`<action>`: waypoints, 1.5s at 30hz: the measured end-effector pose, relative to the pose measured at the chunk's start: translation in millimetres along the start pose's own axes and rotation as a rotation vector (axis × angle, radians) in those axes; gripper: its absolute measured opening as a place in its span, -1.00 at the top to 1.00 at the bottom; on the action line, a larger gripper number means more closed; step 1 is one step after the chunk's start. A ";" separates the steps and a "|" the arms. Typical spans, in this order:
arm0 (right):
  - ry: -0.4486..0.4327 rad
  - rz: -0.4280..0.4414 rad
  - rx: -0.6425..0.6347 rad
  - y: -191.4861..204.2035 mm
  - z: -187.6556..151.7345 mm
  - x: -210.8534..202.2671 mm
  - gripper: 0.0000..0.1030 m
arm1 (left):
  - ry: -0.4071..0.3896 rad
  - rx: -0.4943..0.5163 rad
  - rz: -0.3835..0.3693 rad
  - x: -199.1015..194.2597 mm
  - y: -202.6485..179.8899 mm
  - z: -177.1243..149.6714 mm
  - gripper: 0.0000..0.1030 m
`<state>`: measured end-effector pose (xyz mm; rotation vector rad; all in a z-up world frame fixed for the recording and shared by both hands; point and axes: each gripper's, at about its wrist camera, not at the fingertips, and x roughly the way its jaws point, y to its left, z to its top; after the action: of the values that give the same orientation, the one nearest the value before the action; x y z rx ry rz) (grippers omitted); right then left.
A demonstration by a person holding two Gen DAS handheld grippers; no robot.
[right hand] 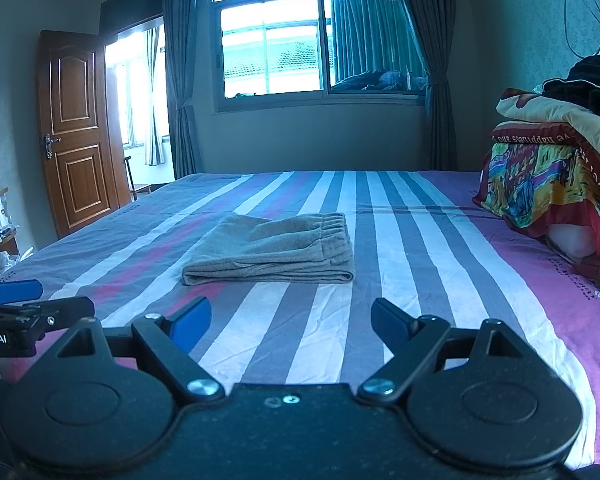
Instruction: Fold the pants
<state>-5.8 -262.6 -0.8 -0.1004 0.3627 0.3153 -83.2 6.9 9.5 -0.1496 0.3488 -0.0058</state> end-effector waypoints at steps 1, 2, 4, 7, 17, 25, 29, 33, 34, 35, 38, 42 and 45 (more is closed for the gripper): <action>-0.001 0.001 0.000 -0.4 0.1 0.0 -0.68 | 0.001 0.000 -0.001 0.1 0.1 0.0 -1.00; 0.000 0.001 0.000 -0.8 0.2 0.1 -0.68 | 0.003 0.000 -0.002 0.4 -0.1 -0.1 -1.00; 0.004 0.000 -0.001 -0.4 -0.1 0.3 -0.68 | 0.005 0.002 -0.003 1.3 -0.9 -0.2 -1.00; 0.004 0.000 0.000 -0.3 -0.4 0.3 -0.68 | 0.010 0.003 -0.006 3.1 -1.5 -0.7 -1.00; 0.010 0.000 0.003 -0.7 -1.1 1.7 -0.68 | 0.014 0.002 -0.006 3.4 -2.2 -2.1 -1.00; 0.014 -0.001 0.003 -0.7 -2.4 2.7 -0.68 | 0.020 0.003 -0.007 5.1 -1.6 -4.1 -1.00; 0.022 -0.002 0.004 -0.8 -4.8 6.0 -0.68 | 0.032 -0.006 -0.006 9.1 1.0 -7.3 -1.00; 0.031 -0.008 0.007 -0.3 -8.2 7.8 -0.68 | 0.052 -0.017 -0.001 16.2 4.6 -11.2 -1.00; 0.034 -0.012 0.008 -1.1 -9.4 8.6 -0.68 | 0.057 -0.020 -0.001 18.4 6.2 -11.9 -1.00; 0.039 -0.015 0.011 -1.7 -10.3 9.9 -0.69 | 0.059 -0.024 0.001 20.5 7.5 -13.2 -1.00; 0.054 -0.021 0.022 -5.4 -13.1 14.6 -0.69 | 0.078 -0.026 0.014 30.3 13.6 -17.3 -1.00; 0.077 -0.024 0.038 -13.0 -14.3 25.1 -0.69 | 0.106 -0.029 0.039 51.5 30.5 -18.8 -1.00; 0.072 -0.068 0.035 -28.0 -11.1 35.1 -0.69 | 0.116 -0.026 0.081 73.0 49.8 -16.1 -1.00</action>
<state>30.6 -280.8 -22.8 -0.0893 0.4355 0.2386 -21.0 51.5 -37.7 -0.1608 0.4709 0.0708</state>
